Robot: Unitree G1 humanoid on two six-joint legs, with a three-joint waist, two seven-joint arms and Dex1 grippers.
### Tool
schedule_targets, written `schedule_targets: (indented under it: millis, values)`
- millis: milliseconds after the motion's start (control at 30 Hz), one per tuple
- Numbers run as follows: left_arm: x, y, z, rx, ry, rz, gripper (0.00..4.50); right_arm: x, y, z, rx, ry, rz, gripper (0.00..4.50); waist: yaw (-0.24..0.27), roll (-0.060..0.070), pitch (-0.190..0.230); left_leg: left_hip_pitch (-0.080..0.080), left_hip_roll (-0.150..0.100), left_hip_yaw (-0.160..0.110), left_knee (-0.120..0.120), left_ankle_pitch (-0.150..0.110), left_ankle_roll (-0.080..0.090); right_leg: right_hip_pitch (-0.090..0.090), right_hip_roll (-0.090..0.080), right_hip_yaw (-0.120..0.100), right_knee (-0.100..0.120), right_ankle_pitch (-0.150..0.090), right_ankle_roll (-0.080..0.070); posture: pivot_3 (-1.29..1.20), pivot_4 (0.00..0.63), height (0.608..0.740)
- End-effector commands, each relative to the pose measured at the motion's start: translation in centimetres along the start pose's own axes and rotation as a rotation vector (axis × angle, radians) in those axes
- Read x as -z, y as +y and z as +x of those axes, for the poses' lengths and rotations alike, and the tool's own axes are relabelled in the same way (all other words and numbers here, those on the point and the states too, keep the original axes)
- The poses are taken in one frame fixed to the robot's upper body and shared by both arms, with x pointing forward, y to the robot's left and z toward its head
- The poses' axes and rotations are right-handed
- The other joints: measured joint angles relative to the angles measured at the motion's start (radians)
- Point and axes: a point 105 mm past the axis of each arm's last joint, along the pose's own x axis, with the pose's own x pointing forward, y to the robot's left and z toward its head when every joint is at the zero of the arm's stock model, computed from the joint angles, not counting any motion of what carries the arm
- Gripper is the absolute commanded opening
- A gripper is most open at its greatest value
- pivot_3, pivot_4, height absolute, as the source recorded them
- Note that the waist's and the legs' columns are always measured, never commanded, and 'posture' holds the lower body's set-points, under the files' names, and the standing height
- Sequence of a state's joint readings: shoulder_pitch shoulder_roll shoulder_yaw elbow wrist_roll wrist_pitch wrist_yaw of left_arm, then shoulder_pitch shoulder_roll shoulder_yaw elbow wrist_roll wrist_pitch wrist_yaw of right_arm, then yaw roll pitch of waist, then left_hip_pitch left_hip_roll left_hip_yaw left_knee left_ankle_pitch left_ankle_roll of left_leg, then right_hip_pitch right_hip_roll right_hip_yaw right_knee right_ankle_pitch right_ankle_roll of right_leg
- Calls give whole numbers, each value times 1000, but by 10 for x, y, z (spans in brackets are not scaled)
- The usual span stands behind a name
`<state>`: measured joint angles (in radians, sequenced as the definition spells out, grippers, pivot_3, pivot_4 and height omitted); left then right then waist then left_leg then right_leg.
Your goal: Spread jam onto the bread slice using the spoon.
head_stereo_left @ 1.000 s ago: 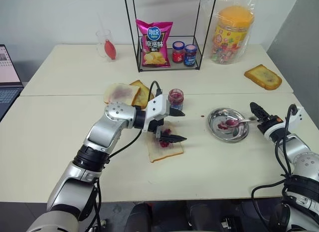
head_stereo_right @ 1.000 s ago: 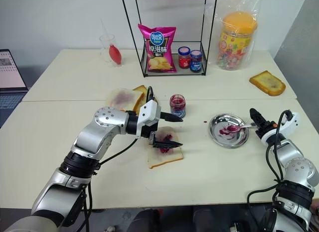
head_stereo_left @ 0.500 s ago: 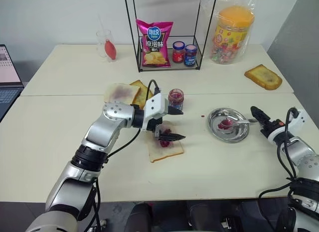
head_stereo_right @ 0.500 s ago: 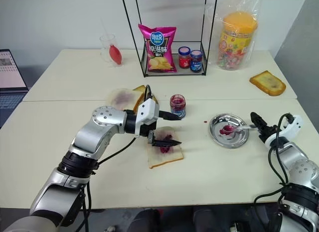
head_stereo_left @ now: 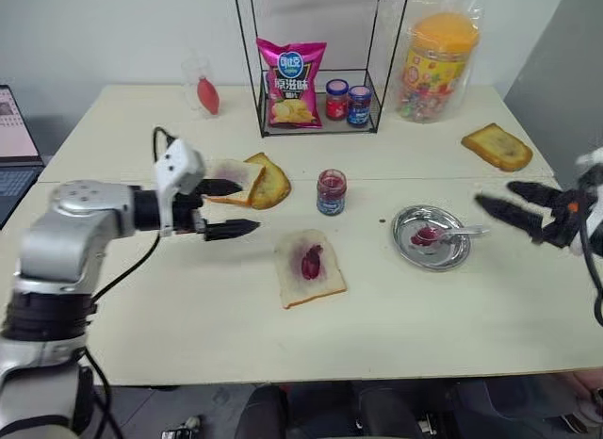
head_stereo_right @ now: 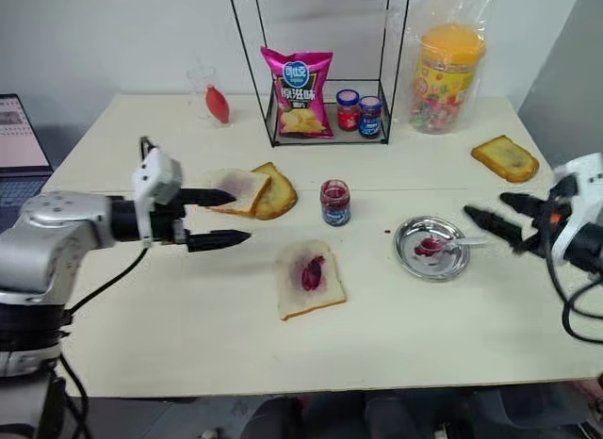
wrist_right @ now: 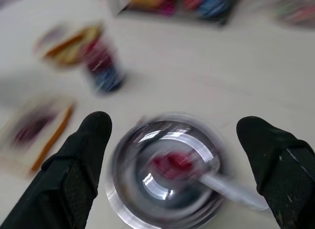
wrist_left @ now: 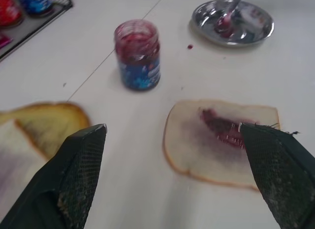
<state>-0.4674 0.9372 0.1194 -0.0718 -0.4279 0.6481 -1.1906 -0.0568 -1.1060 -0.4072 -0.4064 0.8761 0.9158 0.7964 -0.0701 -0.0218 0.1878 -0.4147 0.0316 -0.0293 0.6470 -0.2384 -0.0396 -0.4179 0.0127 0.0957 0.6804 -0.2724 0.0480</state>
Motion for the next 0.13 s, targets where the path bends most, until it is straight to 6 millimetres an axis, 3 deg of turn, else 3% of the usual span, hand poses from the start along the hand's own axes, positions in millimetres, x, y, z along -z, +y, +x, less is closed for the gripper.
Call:
schedule_targets:
  millis: [33, 133]
  values:
    - [-5, -2, -19, -29, -10, 12, 4500, 9, 17, -4, -111, 83, -111, 4446, 12, 0, 0, 0, -1, 1, 1, 0, 0, 0, -1, 0, 0, 0, 0, 0, 150, 740]
    - [8, -4, -28, -55, 6, -32, 4500, 7, 12, -2, -101, 41, -68, 4446, 17, 0, 0, -1, -2, 3, 7, 0, 0, 1, -3, 2, 0, 1, 2, 0, 150, 740]
